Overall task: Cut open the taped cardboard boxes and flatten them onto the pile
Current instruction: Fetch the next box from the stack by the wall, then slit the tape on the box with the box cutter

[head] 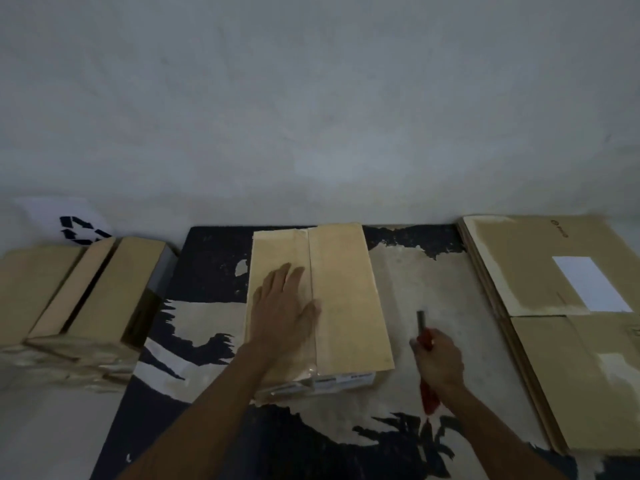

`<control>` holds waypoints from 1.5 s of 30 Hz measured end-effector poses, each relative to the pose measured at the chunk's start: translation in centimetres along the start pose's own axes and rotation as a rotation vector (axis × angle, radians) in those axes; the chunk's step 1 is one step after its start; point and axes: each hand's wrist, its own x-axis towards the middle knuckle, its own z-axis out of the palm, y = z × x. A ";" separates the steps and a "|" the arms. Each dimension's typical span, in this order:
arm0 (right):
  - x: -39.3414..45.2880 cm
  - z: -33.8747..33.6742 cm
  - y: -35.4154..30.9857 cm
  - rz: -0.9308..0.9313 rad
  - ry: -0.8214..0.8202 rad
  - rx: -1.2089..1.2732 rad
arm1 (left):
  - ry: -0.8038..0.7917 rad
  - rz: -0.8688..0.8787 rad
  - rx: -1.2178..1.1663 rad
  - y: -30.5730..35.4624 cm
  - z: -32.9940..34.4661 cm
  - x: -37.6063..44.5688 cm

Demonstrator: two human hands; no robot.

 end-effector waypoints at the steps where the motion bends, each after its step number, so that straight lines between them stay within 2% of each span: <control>1: 0.4 -1.0 -1.7 -0.035 0.025 0.053 | -0.086 -0.032 0.061 -0.5 0.1 0.6; 3: 1.0 -2.8 -5.5 -0.127 0.075 0.105 | -0.195 -0.043 0.170 -0.8 0.2 1.0; 5: 1.0 -4.1 -9.4 -0.212 0.068 0.095 | -0.224 -0.058 0.214 -0.2 0.0 0.6; 10: 0.1 -3.0 -16.8 -0.379 -0.131 0.012 | -0.224 -0.159 0.282 2.0 -1.8 -0.8; 13: -1.1 0.1 -18.9 -0.413 -0.244 -0.018 | -0.221 -0.138 0.270 2.7 -3.2 -2.7; 16: -2.1 3.8 -19.9 -0.455 -0.233 -0.142 | -0.170 -0.093 0.123 1.2 -4.4 -3.0; 19: -3.1 6.5 -20.6 -0.501 -0.197 -0.304 | 0.015 -0.157 -0.031 -2.2 -4.7 -0.5; 21: -3.7 7.7 -20.9 -0.513 -0.193 -0.406 | 0.077 -0.199 -0.080 -4.4 -4.5 1.7; 26: -4.1 9.3 -21.3 -0.457 -0.188 -0.476 | -0.095 -0.138 -0.126 -7.1 -3.1 4.7; 29: -4.2 9.7 -21.3 -0.456 -0.164 -0.474 | -0.048 -0.129 -0.041 -7.5 -2.0 4.2; 39: -4.8 9.7 -21.6 -0.436 -0.165 -0.416 | 0.011 -0.109 -0.039 -8.0 -1.2 4.4; 45: -5.2 9.7 -23.3 -0.362 -0.185 -0.517 | 0.009 -0.109 -0.018 -7.9 -1.3 4.4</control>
